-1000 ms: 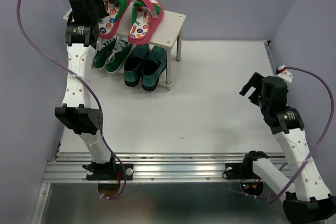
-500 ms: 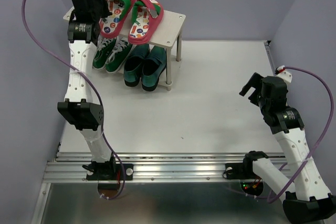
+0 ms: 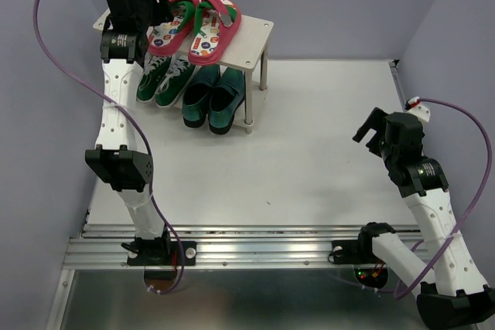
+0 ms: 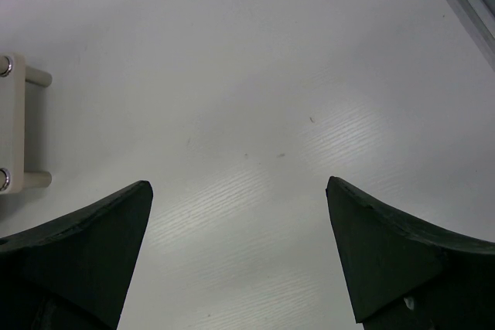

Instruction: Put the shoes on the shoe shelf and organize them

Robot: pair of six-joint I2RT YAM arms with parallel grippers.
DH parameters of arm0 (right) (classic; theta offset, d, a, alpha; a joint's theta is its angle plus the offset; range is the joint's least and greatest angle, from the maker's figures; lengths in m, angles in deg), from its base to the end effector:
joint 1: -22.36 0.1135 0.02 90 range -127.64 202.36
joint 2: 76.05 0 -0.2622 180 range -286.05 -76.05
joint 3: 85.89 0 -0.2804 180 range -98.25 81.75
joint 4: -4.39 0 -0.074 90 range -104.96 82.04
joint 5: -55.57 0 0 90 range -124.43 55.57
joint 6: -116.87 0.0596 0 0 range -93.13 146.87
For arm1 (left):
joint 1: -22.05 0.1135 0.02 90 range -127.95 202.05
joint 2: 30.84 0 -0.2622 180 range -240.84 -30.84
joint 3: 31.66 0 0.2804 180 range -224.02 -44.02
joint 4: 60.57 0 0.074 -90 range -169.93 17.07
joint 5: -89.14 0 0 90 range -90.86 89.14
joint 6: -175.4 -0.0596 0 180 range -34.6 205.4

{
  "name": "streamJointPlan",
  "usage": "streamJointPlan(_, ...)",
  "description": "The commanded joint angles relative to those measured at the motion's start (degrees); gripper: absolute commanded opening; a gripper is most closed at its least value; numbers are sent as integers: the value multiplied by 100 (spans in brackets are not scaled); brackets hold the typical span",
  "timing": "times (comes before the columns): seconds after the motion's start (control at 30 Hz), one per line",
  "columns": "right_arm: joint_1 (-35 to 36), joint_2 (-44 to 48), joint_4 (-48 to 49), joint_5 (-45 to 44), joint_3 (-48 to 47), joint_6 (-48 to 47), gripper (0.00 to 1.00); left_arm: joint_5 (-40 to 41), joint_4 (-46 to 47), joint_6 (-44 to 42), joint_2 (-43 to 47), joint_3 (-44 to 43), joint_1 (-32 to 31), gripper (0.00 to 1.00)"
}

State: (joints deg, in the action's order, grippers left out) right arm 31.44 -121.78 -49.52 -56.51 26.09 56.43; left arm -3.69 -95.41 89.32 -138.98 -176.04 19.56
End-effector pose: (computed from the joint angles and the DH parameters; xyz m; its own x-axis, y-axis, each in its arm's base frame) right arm 0.2074 0.0105 0.3399 -0.3665 0.4044 -0.8379 0.4031 0.8807 0.2487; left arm 0.4607 -0.0230 0.5317 0.0180 -0.0691 -0.9974 0.0942 0.9933 -0.0671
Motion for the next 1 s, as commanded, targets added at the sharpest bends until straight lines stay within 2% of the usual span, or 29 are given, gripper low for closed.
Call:
streamJointPlan(0.0, 15, -23, -80, -182, -296, -82, 100, 54, 315, -58, 705, -236, 37, 75)
streamJointPlan(0.1, 15, -207, -194, -278, -305, -56, 100, 221, 314, -93, 1134, -122, 37, 78)
streamJointPlan(0.2, 15, -322, -273, -427, -297, 76, 100, 448, 428, -120, 1810, 351, 2, 80)
streamJointPlan(0.4, 15, -480, -291, -797, -270, 252, 100, 345, 929, -146, 3297, 2433, -217, 83)
streamJointPlan(0.43, 15, -489, -274, -815, -279, 182, 100, 310, 1060, -155, 3699, 3010, -279, 83)
streamJointPlan(0.67, 15, -384, -239, -797, -341, 138, 100, -1190, 1351, 21, 4968, 5043, -481, 83)
streamJointPlan(0.97, 15, -76, -256, -876, -200, 217, 100, -1879, 1193, -129, 5865, 6390, -833, 85)
